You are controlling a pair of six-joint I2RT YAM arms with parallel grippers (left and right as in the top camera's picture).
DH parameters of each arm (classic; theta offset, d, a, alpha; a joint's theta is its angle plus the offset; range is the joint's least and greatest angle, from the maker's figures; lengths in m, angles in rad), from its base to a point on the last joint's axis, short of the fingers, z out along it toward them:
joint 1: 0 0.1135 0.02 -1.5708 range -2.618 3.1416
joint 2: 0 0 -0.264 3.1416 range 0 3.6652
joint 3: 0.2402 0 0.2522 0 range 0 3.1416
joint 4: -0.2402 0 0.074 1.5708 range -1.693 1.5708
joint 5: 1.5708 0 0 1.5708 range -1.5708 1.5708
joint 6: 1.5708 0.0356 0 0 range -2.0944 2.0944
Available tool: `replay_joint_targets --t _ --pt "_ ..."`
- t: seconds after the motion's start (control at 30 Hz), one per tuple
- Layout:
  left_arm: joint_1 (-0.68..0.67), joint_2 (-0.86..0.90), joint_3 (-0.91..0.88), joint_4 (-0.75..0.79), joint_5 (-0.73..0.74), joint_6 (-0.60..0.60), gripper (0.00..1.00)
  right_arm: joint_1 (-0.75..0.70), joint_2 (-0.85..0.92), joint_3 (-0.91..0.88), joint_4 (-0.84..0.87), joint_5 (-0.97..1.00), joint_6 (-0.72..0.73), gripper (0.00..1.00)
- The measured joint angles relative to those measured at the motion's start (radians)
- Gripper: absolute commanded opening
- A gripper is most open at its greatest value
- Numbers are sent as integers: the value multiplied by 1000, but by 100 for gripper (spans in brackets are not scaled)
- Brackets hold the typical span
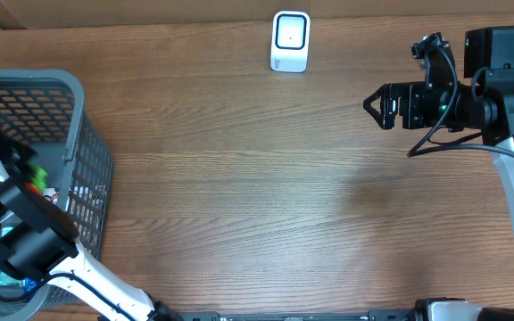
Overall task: Scan the item barcode
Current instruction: 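Lift the green snack bag out and place it on the table centre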
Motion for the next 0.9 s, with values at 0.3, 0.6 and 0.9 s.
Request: replay_joint_targets --t 0.3,0.6,0.9 --pt "-62 -7 570 -200 128 140 4 0 0 0 3 0 0 100" --pt "-257 -161 724 -200 246 237 4 0 0 0 9 0 0 100" --pt "-647 -266 702 -202 358 290 4 0 0 0 37 0 0 100"
